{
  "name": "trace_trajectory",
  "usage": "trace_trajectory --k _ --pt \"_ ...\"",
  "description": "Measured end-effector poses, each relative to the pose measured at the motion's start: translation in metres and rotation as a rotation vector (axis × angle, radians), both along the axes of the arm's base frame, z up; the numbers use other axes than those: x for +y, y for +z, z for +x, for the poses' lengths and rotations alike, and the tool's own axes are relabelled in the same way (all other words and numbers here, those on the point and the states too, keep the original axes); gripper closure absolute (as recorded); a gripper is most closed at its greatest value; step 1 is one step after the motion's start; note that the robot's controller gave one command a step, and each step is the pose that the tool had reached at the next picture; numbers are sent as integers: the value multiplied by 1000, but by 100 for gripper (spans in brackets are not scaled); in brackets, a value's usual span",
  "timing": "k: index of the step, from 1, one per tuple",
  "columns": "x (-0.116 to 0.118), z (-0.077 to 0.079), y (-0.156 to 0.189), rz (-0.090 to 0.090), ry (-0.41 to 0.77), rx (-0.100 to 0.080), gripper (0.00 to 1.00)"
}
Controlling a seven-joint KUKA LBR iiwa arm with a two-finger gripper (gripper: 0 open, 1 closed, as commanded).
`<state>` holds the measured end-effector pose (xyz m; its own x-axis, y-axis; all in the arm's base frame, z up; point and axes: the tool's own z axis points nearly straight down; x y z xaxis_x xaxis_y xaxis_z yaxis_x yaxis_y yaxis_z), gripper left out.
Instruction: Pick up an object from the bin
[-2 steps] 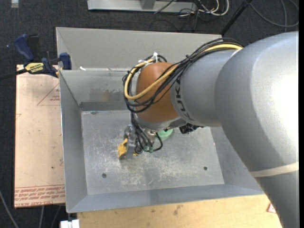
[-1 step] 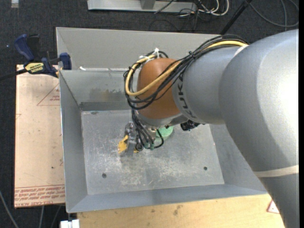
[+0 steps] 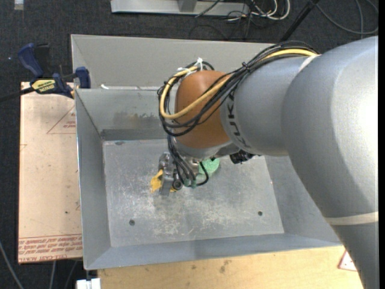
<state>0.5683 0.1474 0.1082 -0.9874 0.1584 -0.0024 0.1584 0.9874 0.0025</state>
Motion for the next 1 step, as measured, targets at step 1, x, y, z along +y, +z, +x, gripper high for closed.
trace_trajectory --k 1 --pt "0 -1 11 -1 0 6 100"
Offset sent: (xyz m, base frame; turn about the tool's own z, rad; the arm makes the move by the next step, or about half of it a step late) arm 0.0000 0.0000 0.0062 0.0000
